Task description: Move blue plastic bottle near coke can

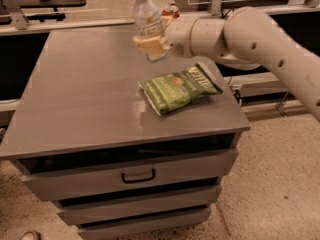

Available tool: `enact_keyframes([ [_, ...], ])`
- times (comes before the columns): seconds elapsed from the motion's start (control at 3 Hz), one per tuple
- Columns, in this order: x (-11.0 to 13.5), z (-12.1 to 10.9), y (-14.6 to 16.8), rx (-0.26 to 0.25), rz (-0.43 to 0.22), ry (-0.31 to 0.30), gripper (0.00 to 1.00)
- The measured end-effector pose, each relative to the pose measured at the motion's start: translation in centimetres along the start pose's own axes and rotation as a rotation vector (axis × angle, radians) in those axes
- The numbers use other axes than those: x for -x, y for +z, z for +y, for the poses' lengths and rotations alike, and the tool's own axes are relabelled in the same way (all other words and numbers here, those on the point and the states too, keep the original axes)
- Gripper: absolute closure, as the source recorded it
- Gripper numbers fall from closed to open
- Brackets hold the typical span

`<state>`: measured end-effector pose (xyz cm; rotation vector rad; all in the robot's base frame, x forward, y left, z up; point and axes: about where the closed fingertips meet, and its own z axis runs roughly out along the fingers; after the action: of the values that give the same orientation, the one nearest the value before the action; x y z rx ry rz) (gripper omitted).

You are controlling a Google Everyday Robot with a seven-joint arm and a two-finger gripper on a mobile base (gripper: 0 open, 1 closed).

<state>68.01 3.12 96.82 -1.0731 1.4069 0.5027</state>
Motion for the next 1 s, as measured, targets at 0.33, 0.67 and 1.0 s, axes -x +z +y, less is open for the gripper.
enact_keyframes([
  [0.33,-0.8,-7.2,-5.0,-0.166,0.013,-0.022,1.0],
  [0.67,-2.4,-13.3,-8.3,-0.286,0.001,-0.006,1.0],
  [1.0,-4.8,-18.1,-9.6,-0.363,-0.011,0.041,1.0],
])
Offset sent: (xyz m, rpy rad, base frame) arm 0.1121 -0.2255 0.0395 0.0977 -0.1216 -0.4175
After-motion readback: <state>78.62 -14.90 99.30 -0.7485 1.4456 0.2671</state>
